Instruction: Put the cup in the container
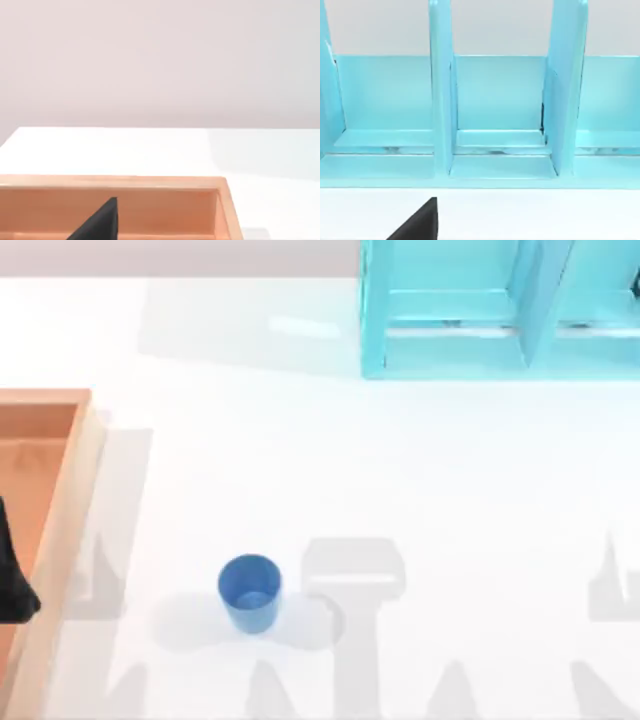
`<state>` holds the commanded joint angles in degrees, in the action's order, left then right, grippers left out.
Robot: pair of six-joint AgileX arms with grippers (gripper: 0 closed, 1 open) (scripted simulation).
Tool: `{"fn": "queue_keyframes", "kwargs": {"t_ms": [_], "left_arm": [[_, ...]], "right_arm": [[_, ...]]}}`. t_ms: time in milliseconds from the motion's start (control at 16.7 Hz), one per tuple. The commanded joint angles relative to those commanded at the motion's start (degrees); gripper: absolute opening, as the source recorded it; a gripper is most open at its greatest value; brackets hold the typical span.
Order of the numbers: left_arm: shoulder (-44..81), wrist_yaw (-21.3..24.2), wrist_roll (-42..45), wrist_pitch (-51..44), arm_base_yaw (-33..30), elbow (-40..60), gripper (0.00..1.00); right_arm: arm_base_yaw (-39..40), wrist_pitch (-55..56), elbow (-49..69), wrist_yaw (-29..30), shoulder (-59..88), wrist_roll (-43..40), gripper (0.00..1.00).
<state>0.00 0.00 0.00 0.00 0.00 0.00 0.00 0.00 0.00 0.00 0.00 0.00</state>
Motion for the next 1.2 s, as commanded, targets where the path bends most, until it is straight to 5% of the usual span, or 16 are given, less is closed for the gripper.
{"fn": "queue_keyframes", "kwargs": {"t_ms": [480, 1200], "left_arm": [[12.1, -0.2, -4.7, -8.8, -4.9, 10.1, 1.0], [70.2, 0.2, -26.6, -47.1, -27.7, 58.9, 1.0]], "right_arm": [[0.0, 0.0, 0.0, 0.0, 0.0, 0.0, 1.0], [0.0, 0.0, 0.0, 0.0, 0.0, 0.0, 1.0]]}}
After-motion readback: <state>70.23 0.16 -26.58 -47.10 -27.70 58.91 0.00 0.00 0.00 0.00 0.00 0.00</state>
